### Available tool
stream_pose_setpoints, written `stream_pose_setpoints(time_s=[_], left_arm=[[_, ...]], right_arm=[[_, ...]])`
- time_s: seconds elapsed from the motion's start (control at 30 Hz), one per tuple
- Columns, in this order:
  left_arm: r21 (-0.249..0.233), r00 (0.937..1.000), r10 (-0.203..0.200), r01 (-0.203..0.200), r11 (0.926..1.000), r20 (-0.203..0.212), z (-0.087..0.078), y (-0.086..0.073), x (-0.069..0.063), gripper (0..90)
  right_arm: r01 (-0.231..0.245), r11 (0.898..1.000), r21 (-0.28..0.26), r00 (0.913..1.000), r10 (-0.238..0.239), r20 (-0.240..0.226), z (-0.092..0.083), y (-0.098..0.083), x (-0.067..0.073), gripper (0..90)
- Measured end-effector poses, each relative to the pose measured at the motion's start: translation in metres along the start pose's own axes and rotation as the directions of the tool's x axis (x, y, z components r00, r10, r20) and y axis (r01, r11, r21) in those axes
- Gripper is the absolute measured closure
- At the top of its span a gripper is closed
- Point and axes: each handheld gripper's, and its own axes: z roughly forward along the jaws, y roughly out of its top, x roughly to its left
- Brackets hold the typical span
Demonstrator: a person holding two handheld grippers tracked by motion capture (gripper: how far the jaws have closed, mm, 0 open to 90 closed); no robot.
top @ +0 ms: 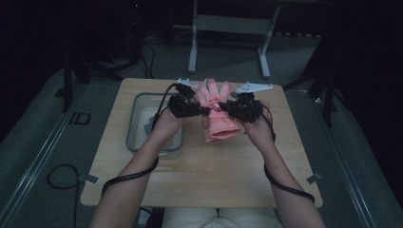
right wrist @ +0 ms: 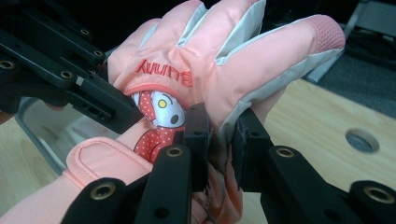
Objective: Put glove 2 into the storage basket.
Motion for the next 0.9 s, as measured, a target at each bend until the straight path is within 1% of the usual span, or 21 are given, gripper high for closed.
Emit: stream_pose_setpoints(time_s=[0.17, 0.27, 0.4, 0.43, 0.53, 0.7, 0.73, 0.77, 0.8, 0.9], left_arm=[[-0.01, 0.9993, -0.017, 0.017, 0.9998, -0.035, -0.02, -0.002, 0.01, 77.2], [-0.01, 0.9977, -0.029, 0.028, 0.9995, -0.061, -0.031, -0.006, 0.016, 77.2], [-0.025, 0.9956, -0.057, 0.055, 0.9982, -0.075, -0.045, -0.014, 0.025, 77.2], [-0.034, 0.9944, -0.066, 0.064, 0.9974, -0.082, -0.05, -0.016, 0.028, 77.2], [-0.041, 0.9916, -0.078, 0.074, 0.9964, -0.103, -0.064, -0.022, 0.036, 77.2], [-0.046, 0.9853, -0.1, 0.094, 0.9945, -0.138, -0.088, -0.032, 0.048, 77.2], [-0.046, 0.9853, -0.1, 0.094, 0.9945, -0.138, -0.088, -0.032, 0.048, 77.2], [-0.042, 0.9829, -0.107, 0.102, 0.9939, -0.149, -0.096, -0.037, 0.053, 77.2], [-0.044, 0.9811, -0.113, 0.107, 0.9933, -0.157, -0.1, -0.04, 0.056, 77.2], [-0.046, 0.9759, -0.132, 0.126, 0.991, -0.174, -0.107, -0.048, 0.062, 77.2]], right_arm=[[0.016, 1.0, -0.004, 0.9997, -0.016, -0.019, 0.012, 0.018, 0.012, 77.5], [0.023, 1.0, -0.004, 0.9987, -0.023, -0.045, 0.021, 0.025, 0.019, 77.5], [0.031, 1.0, 0.004, 0.9972, -0.03, -0.068, 0.035, 0.034, 0.03, 77.5], [0.033, 0.999, 0.006, 0.997, -0.032, -0.071, 0.037, 0.036, 0.033, 77.5], [0.054, 0.998, 0.01, 0.9952, -0.053, -0.082, 0.049, 0.047, 0.044, 77.6], [0.071, 0.997, 0.014, 0.9908, -0.069, -0.116, 0.067, 0.061, 0.062, 77.5], [0.071, 0.997, 0.014, 0.9908, -0.069, -0.116, 0.067, 0.061, 0.062, 77.5], [0.075, 0.997, 0.016, 0.9899, -0.073, -0.122, 0.071, 0.064, 0.067, 77.5], [0.087, 0.996, 0.018, 0.9879, -0.084, -0.13, 0.079, 0.067, 0.075, 77.5], [0.092, 0.995, 0.028, 0.9857, -0.087, -0.144, 0.091, 0.07, 0.085, 77.5]])
